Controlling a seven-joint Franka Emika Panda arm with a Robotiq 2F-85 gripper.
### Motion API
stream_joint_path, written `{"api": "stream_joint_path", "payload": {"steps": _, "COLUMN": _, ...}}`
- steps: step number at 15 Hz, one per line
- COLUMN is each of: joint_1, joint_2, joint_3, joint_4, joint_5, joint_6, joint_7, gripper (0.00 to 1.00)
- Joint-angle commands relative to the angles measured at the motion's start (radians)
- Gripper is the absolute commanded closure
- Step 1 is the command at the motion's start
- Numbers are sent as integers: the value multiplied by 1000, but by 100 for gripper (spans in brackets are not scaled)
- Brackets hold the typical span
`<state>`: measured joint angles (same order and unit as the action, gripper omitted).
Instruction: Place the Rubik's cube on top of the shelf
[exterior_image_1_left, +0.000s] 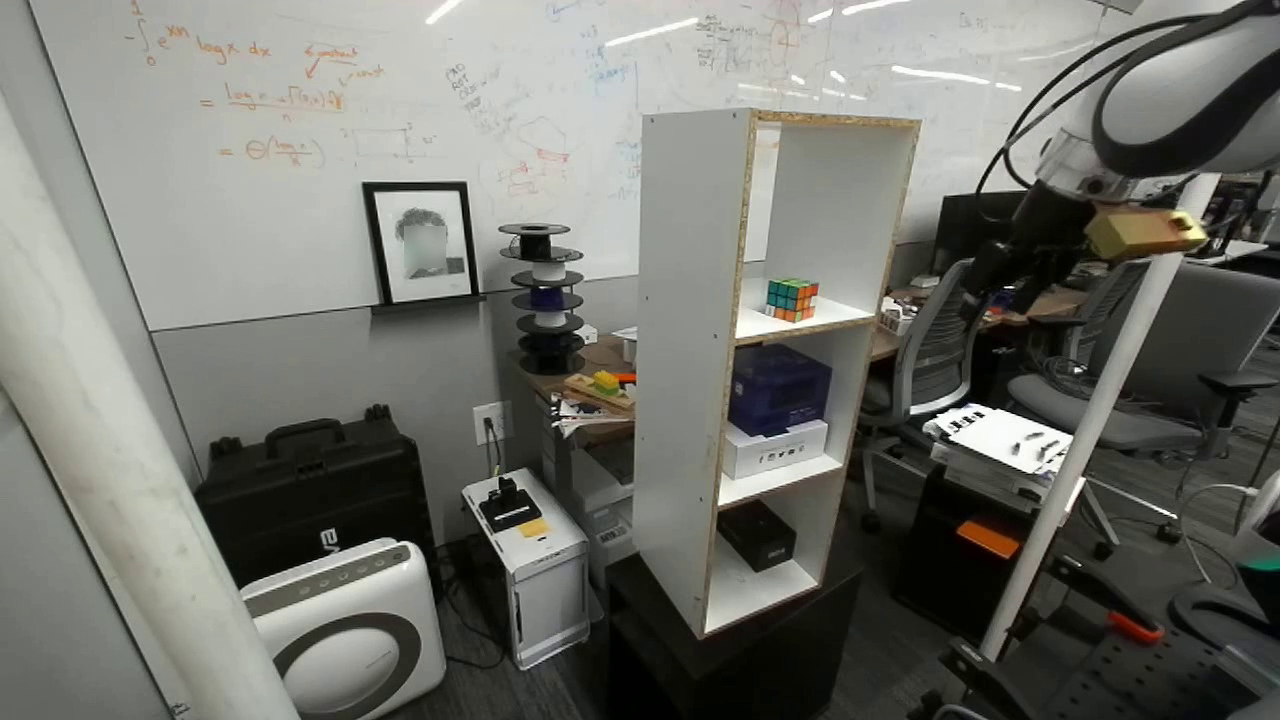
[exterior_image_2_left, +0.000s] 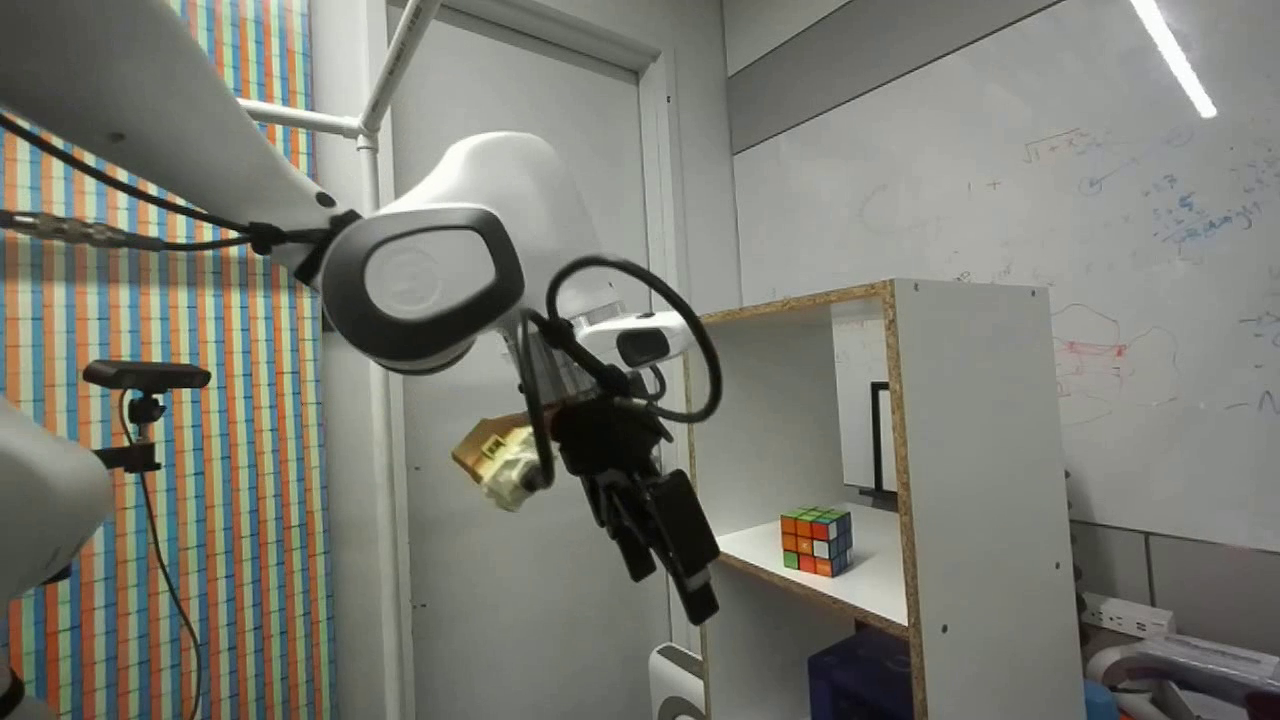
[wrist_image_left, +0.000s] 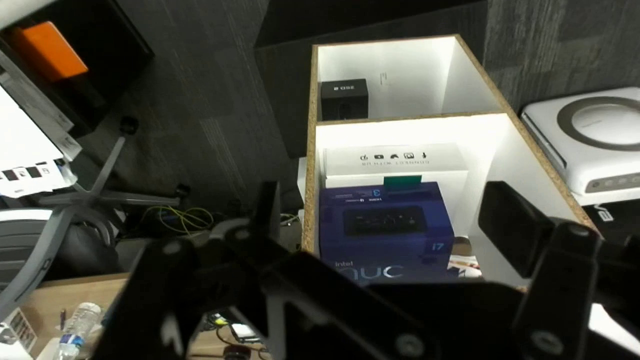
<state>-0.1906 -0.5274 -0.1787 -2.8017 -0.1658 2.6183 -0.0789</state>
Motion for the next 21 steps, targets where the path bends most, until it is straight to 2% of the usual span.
{"api": "stream_joint_path", "payload": {"steps": 1, "joint_1": 98, "joint_2": 236, "joint_3": -26, "joint_4": 64, "joint_5": 110, "joint_6": 240, "joint_7": -46, "gripper": 0}}
{"api": "stream_joint_path", "payload": {"steps": 5, "joint_1": 261, "joint_2": 394, "joint_3": -87, "joint_4": 163, "joint_5": 283, "joint_6": 406, "joint_7": -197, "gripper": 0}}
{"api": "stream_joint_path", "payload": {"steps": 8, "joint_1": 377, "joint_2": 460, "joint_3": -111, "joint_4": 222, "joint_5": 448, "joint_6": 530, "joint_7": -251, "gripper": 0}}
{"api": "stream_joint_path", "payload": {"steps": 11, "joint_1": 450, "joint_2": 512, "joint_3": -113, "joint_4": 287, "joint_5": 585, "joint_6": 603, "joint_7": -264, "gripper": 0}}
{"api": "stream_joint_path", "payload": {"steps": 13, "joint_1": 468, "joint_2": 551, "joint_3": -105, "joint_4": 337, "joint_5": 631, "joint_6": 628, "joint_7": -261, "gripper": 0}}
{"api": "stream_joint_path", "payload": {"steps": 15, "joint_1": 453, "joint_2": 601, "joint_3": -98, "joint_4": 379, "joint_5": 625, "joint_6": 644, "joint_7": -265, "gripper": 0}}
{"api": "stream_joint_path", "payload": {"steps": 21, "joint_1": 348, "joint_2": 727, "joint_3": -40, "joint_4": 493, "joint_5": 614, "joint_6": 617, "joint_7": -266, "gripper": 0}}
